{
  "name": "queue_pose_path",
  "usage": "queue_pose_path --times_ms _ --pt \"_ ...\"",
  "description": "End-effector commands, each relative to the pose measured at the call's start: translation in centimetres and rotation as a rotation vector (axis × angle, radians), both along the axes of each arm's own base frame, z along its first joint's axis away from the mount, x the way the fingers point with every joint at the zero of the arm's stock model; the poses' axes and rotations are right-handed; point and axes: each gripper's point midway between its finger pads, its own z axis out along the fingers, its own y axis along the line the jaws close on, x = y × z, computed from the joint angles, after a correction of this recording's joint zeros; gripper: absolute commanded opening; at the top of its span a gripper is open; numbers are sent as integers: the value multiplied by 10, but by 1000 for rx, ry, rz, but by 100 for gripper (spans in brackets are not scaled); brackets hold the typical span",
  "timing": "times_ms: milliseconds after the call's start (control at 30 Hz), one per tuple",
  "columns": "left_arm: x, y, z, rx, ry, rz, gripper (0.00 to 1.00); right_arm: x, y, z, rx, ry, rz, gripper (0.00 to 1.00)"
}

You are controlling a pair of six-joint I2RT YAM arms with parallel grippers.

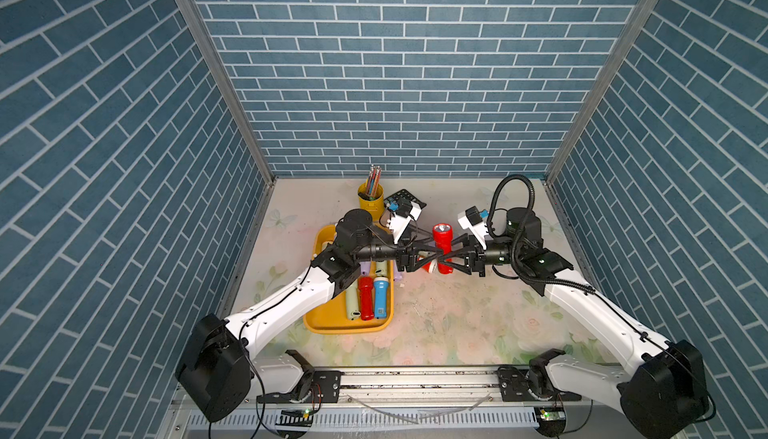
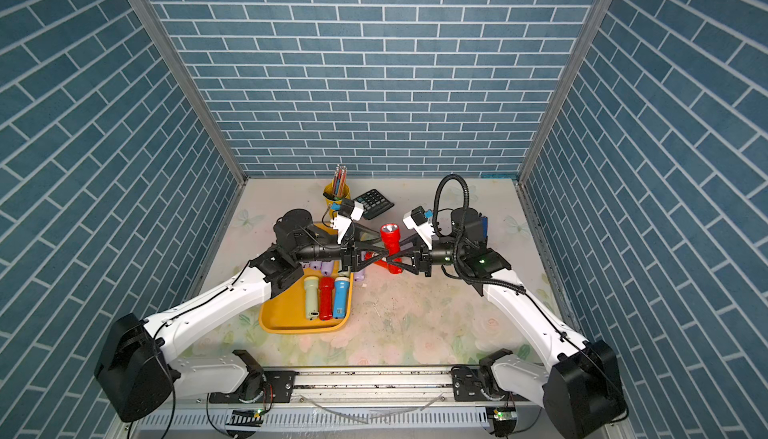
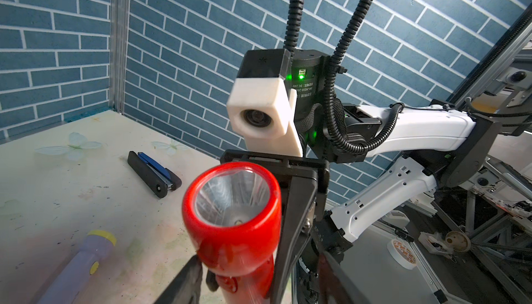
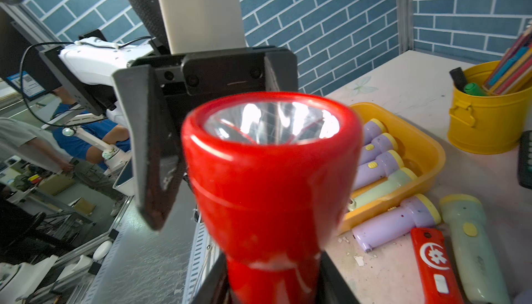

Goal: Put the flashlights into the storage boxes
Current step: Pick up the flashlight from the center of the board.

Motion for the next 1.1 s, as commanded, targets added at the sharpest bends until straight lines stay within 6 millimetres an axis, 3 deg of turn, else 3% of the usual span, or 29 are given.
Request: queue_pose_path --times_ms 0,367,900,1067 --pt "-6 -5 -1 -11 -31 -38 64 -10 6 19 57 -109 92 27" --pt "-3 -11 -4 -20 -32 -49 62 -14 13 21 65 -109 136 27" --pt "-5 -15 0 -43 -22 -68 39 -4 15 7 19 -56 84 27" --pt "-3 -12 -3 -22 -11 -42 32 3 12 1 -7 -67 20 37"
